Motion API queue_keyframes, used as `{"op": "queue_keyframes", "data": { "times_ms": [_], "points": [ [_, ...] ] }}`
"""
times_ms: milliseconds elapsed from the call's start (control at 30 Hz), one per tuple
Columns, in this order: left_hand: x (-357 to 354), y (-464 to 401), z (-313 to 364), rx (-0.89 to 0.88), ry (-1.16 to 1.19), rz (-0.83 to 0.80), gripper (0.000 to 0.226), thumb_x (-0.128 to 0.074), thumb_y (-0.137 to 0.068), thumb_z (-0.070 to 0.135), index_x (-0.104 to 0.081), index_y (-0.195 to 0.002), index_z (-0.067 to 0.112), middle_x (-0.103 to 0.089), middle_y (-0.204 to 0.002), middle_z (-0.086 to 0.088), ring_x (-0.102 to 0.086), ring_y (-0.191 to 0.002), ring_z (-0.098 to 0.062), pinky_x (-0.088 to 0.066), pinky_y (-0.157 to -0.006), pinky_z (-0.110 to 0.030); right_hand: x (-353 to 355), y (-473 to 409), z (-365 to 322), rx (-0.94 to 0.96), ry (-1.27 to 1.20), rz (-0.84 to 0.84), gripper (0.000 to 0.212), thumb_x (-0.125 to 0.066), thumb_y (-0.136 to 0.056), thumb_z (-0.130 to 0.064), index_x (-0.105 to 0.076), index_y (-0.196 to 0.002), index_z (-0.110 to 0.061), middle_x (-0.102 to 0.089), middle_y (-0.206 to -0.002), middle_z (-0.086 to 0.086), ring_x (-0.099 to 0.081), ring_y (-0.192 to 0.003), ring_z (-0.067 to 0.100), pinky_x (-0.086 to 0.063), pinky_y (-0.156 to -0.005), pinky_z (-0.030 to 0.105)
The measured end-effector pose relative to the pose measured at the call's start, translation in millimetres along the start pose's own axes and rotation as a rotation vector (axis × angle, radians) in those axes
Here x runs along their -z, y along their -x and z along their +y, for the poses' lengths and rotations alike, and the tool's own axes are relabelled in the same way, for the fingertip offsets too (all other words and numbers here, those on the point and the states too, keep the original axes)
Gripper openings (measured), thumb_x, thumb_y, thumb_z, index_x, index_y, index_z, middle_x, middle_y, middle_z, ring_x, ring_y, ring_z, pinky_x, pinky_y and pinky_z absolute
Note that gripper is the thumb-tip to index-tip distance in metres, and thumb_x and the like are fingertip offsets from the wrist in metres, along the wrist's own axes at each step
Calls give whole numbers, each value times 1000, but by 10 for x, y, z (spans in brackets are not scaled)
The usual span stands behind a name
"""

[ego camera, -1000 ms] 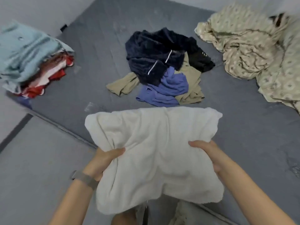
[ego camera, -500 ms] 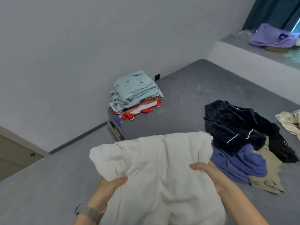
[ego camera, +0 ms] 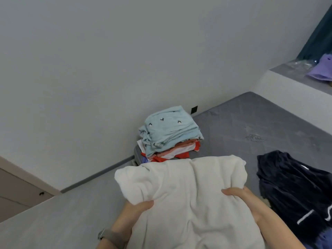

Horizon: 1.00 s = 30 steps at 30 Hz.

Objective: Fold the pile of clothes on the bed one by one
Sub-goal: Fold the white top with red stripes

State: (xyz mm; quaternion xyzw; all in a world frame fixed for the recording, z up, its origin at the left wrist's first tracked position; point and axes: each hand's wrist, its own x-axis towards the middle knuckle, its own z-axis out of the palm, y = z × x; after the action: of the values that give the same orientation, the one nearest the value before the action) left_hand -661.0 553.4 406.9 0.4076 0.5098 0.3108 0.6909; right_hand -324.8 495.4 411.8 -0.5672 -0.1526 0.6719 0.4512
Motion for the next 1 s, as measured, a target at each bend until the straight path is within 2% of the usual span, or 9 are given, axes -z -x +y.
{"op": "queue_keyframes", "data": {
  "times_ms": [67,200,300,433,500,600,733,867,1000],
  "points": [
    [38,-376,183,15,2,14,66,-76,-55,15,-59,-118,13,-71,-110,-4,-69,-95,-18,-55,-68,-25,-55,-334,-247,-6,10,-6,99,-92,-34,-11,-55,-126,-2,-66,-116,24,-64,-104,43,-53,-85,49],
    [115,-1031,524,27,16,33,71,-79,-51,19,-59,-119,13,-70,-112,-8,-67,-101,-25,-54,-83,-38,-189,-905,-743,-9,17,-7,89,-87,-38,-9,-58,-122,0,-67,-114,24,-65,-103,42,-54,-83,47],
    [120,-1447,746,3,43,50,51,-78,-59,10,-60,-105,21,-72,-100,-1,-70,-87,-19,-56,-65,-28,-296,-1310,-1136,7,61,13,81,-83,-44,-7,-58,-122,-2,-69,-111,21,-67,-99,38,-56,-78,43],
    [134,-2011,967,42,103,91,34,-72,-77,-7,-60,-100,15,-75,-78,5,-71,-67,-10,-53,-50,-19,-422,-1900,-1621,-1,107,21,80,-83,-46,-9,-59,-121,-4,-68,-113,20,-66,-102,39,-50,-92,52],
    [173,-2344,1079,76,144,97,52,-82,-63,5,-61,-110,10,-76,-87,-1,-72,-77,-16,-56,-56,-26,-478,-2225,-1869,1,148,27,76,-83,-51,-7,-58,-123,-6,-68,-114,20,-65,-104,39,-49,-95,55],
    [273,-2889,1197,115,157,119,98,-89,-40,27,-53,-129,11,-69,-112,-6,-66,-99,-26,-53,-74,-34,-569,-2715,-2261,-7,221,52,67,-78,-58,-6,-58,-122,-10,-70,-110,15,-68,-100,35,-55,-83,46],
    [344,-3636,1530,137,184,122,125,-95,-15,46,-53,-129,17,-68,-116,-3,-64,-104,-25,-51,-77,-34,-622,-3447,-2832,-26,304,52,61,-79,-62,-9,-58,-118,-18,-72,-109,8,-69,-99,31,-55,-82,45],
    [433,-4493,1591,196,215,138,110,-95,-22,38,-57,-123,17,-70,-113,-3,-65,-101,-26,-51,-73,-32,-587,-4304,-3268,-52,379,73,53,-80,-68,-4,-59,-112,-24,-70,-111,6,-68,-101,29,-55,-84,44],
    [421,-5350,1219,341,238,212,63,-86,-67,15,-56,-123,9,-67,-110,-9,-63,-96,-29,-50,-79,-34,-457,-5190,-3270,-90,567,195,43,-78,-77,-12,-61,-116,-19,-69,-110,1,-67,-97,21,-53,-74,32]
  ]
}}
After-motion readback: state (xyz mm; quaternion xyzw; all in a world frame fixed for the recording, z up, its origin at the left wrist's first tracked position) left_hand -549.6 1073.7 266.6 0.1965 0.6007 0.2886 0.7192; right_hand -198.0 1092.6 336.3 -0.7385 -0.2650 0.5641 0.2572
